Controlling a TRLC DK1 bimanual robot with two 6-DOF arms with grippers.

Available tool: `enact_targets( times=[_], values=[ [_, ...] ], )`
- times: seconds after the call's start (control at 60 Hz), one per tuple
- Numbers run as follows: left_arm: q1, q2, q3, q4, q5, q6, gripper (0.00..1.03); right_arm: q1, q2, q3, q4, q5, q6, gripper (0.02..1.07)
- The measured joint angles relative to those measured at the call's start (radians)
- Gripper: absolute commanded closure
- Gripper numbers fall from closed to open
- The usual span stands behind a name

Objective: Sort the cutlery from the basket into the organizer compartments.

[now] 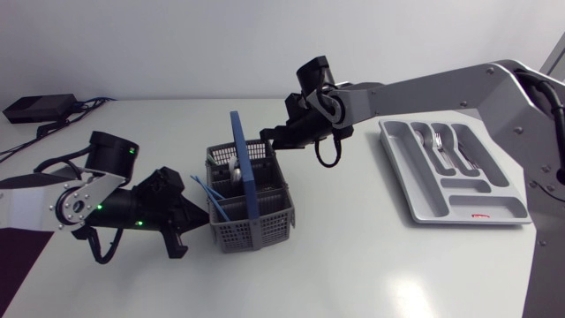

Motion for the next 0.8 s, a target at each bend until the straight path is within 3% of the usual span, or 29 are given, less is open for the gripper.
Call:
enact_targets(
  times=[0.067, 0.117, 0.183, 0.267, 0.383, 0.6, 0.8],
  values=[
    [-0.077, -0.016, -0.003, 0.001, -0.054, -0.008, 1.0, -0.014, -0.003, 0.007, 0.0, 0.027, -0.004, 1.01],
    [-0.085, -0.03, -0.01, 0.0, -0.06, -0.008, 1.0, -0.021, -0.013, -0.003, 0.0, 0.036, -0.012, 1.01],
    [-0.024, -0.058, -0.019, -0.003, -0.061, -0.007, 1.0, -0.032, -0.065, -0.066, -0.004, 0.043, -0.035, 1.01],
    [0.112, -0.079, -0.019, 0.0, -0.039, -0.006, 1.0, -0.038, -0.187, -0.18, -0.011, 0.046, -0.062, 1.01],
    [0.198, -0.072, -0.018, 0.068, -0.029, -0.04, 1.0, -0.035, -0.365, -0.299, -0.032, 0.041, -0.083, 1.01],
    [0.252, 0.113, 0.129, 0.276, -0.005, -0.246, 1.0, 0.016, -0.584, -0.43, -0.171, 0.014, -0.138, 1.01],
    [0.269, 0.351, 0.33, 0.362, 0.018, -0.39, 1.0, 0.072, -0.655, -0.532, -0.261, 0.008, -0.179, 1.01]
  ],
)
